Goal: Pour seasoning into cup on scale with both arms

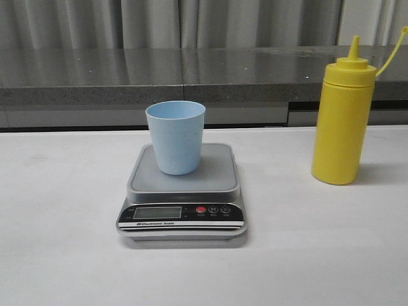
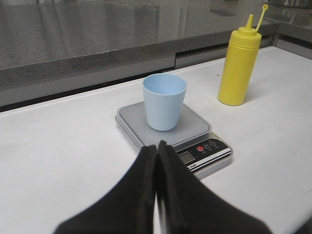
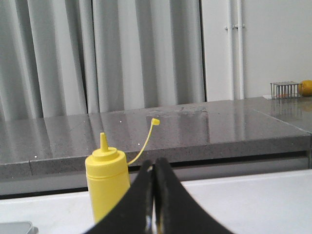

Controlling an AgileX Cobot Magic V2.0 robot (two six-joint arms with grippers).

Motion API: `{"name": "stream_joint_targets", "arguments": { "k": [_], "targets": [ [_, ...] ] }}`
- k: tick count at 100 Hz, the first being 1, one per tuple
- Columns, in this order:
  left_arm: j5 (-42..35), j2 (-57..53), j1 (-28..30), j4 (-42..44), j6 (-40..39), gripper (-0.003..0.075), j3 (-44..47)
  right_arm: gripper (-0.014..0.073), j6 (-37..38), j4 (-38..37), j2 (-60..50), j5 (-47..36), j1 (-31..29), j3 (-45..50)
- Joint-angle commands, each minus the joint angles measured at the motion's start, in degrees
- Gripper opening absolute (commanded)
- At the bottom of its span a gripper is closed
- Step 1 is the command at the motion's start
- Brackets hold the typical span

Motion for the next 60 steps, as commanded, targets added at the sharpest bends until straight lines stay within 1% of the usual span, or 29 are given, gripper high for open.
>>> {"name": "stream_joint_targets", "arguments": {
  "k": [1, 12, 30, 60],
  "targets": [
    [-4.82, 0.4, -0.38, -0.47, -0.53, -0.002, -1.69, -0.0068, -0.08, -1.0, -2.87, 2.09, -0.39, -0.94],
    [-4.82, 0.4, -0.38, -0.47, -0.53, -0.002, -1.69, -0.0068, -0.08, -1.42, -2.89, 5.64, -0.45, -0.94],
    [-4.82, 0.4, -0.38, -0.47, -0.53, -0.002, -1.65, -0.0068, -0.08, -2.3, -2.94, 8.02, 0.56, -0.94],
    [-4.82, 0.4, -0.38, -0.47, -0.53, -0.002, -1.65, -0.0068, -0.08, -2.25, -2.88, 8.11, 0.63, -0.94]
  ]
}}
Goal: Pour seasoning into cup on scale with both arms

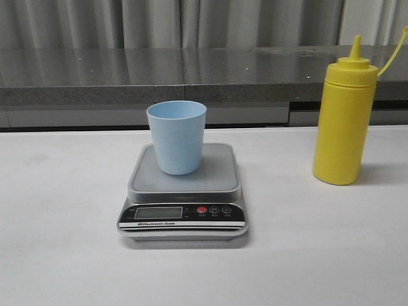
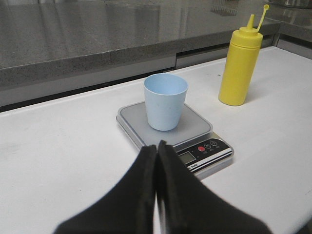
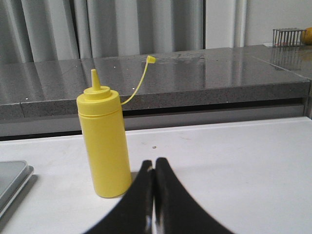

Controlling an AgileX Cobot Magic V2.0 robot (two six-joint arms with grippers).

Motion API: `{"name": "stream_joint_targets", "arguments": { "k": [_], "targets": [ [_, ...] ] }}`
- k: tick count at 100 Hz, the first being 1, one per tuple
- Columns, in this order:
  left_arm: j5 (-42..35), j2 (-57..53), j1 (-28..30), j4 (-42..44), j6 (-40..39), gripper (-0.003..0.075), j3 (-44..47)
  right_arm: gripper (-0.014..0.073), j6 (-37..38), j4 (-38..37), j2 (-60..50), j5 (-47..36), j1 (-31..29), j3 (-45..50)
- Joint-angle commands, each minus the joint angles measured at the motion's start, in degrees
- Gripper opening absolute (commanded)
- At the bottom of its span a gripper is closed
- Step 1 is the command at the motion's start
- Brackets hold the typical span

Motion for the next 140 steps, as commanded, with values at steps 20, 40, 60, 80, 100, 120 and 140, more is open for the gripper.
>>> {"name": "stream_joint_targets", "arguments": {
  "k": [20, 40, 60, 80, 100, 120, 140],
  "targets": [
    [-4.73, 0.48, -0.38, -0.47, -0.53, -0.002, -1.65, -0.0068, -0.08, -0.77, -1.4, -4.0, 0.13, -1.02],
    [-4.73, 0.48, -0.38, -0.47, -0.53, -0.002, -1.65, -0.0068, -0.08, -0.77, -1.4, -4.0, 0.13, -1.02],
    [-6.03, -0.14, 0.12, 1.7, -1.16, -0.002, 0.15, -0.0068, -0.08, -0.77, -1.4, -4.0, 0.13, -1.02],
    [-13.37, -0.15, 8.71, 8.53, -6.42, -0.002, 4.73, -0.0068, -0.08, -0.77, -1.4, -4.0, 0.13, -1.02],
    [-13.88, -1.53, 16.81, 9.38, -8.62, -0.002, 9.36, -0.0068, -0.08, -0.77, -1.4, -4.0, 0.13, -1.02],
    [-16.18, -9.72, 22.92, 10.36, -10.81, -0.002, 15.69, -0.0068, -0.08, -0.77, -1.4, -4.0, 0.13, -1.02],
    [-12.95, -15.43, 28.16, 10.85, -10.81, -0.002, 16.59, -0.0068, -0.08, -0.77, -1.4, -4.0, 0.13, -1.02]
  ]
}}
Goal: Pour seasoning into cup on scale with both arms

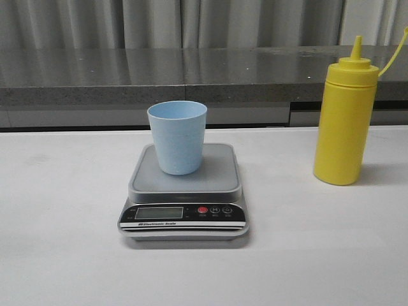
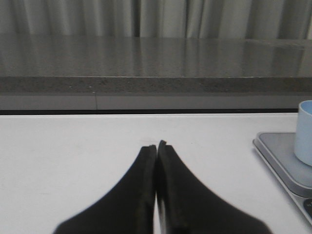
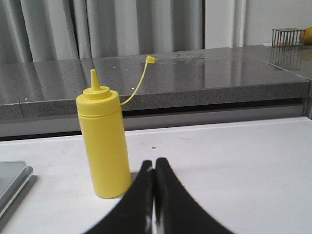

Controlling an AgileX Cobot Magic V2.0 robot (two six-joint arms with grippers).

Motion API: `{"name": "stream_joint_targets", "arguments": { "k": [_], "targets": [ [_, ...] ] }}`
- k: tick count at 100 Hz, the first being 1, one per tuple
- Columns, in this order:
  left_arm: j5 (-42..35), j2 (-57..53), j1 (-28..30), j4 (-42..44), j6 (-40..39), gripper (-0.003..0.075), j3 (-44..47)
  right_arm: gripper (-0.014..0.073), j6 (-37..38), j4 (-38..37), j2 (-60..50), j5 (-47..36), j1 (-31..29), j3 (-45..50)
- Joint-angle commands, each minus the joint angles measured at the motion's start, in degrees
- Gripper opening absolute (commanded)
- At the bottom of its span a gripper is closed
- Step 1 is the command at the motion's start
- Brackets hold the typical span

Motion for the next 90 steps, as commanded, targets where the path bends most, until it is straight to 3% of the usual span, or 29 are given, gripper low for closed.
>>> {"name": "stream_joint_targets", "arguments": {
  "k": [1, 90],
  "targets": [
    [-3.45, -1.78, 1.68, 0.99, -0.63, -0.002, 2.29, -0.0068, -0.08, -0.77, -1.38, -4.0, 0.13, -1.02],
    [-2.78, -1.68, 2.06, 0.99, -0.63, -0.002, 2.29, -0.0068, -0.08, -0.77, -1.38, -4.06, 0.13, -1.02]
  ]
}}
